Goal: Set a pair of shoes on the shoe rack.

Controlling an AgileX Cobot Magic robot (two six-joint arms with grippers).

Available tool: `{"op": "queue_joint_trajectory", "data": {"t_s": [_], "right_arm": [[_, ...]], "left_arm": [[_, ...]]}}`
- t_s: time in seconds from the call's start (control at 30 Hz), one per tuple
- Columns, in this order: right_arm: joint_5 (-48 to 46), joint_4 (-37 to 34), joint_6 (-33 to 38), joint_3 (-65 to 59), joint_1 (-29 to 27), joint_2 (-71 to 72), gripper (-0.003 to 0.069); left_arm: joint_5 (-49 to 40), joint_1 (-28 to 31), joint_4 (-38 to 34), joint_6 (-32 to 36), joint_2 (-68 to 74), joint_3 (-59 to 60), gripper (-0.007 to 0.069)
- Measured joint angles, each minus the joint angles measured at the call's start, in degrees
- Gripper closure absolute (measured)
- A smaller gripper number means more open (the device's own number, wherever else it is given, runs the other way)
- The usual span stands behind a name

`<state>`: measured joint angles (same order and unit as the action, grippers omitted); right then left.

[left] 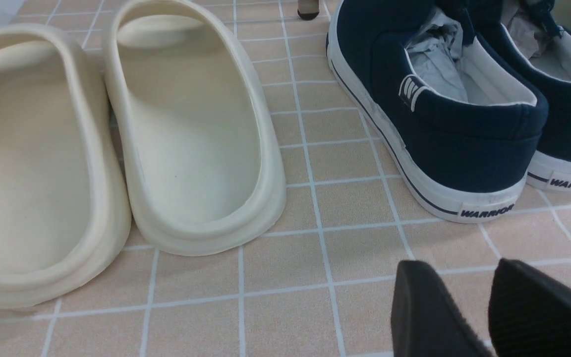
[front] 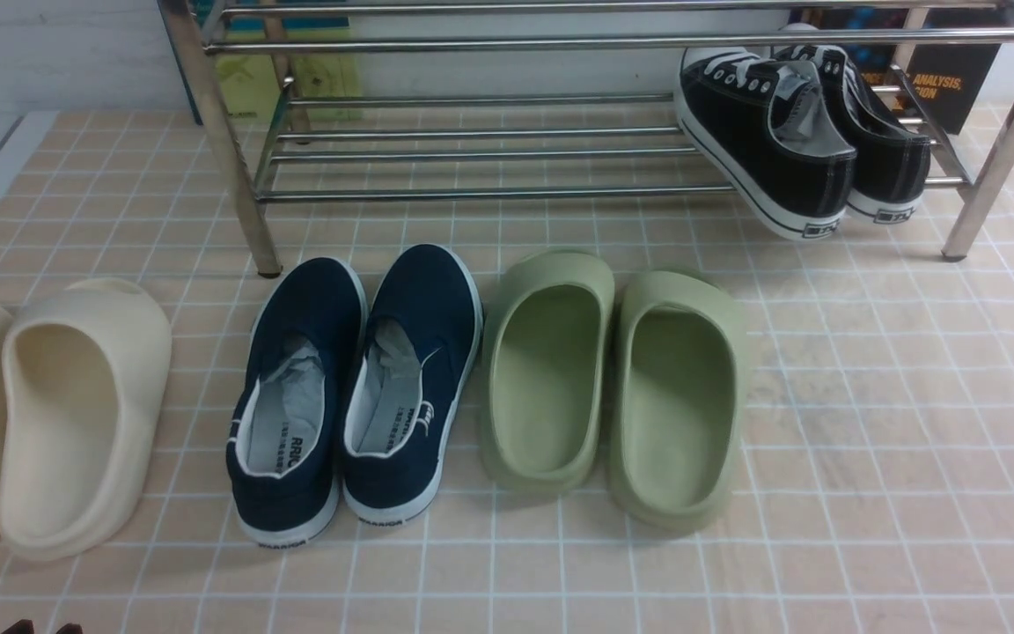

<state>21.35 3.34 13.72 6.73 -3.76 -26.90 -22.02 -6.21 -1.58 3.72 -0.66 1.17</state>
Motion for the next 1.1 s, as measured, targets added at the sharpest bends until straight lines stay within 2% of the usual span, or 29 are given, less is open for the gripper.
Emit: {"op": "queue_joint_trajectory", "data": {"t_s": [0.37, 0.6, 0.83, 1.0, 1.1], "right_arm": [[-0.1, 0.4, -0.9, 0.0, 0.2, 0.0, 0.0663], [3.3, 3.0, -0.9, -7.2, 5.6, 7.2, 0.0659], [-9.1, 8.0, -0.9, -8.1, 5.8, 20.0, 0.0653], [-18.9, 8.0, -0.9, -8.1, 5.8, 25.0, 0.0649], [-27.1, 4.5, -0.9, -8.1, 5.8, 25.8, 0.0647]], "left_arm": [[0.0, 0.0, 0.0, 0.0, 0.0, 0.0, 0.0385], [0.0, 0.0, 0.0, 0.0, 0.0, 0.0, 0.0385], [0.0, 0.0, 0.0, 0.0, 0.0, 0.0, 0.0385], [0.0, 0.0, 0.0, 0.0, 0.0, 0.0, 0.0385], [0.0, 0.0, 0.0, 0.0, 0.0, 0.0, 0.0385]]}}
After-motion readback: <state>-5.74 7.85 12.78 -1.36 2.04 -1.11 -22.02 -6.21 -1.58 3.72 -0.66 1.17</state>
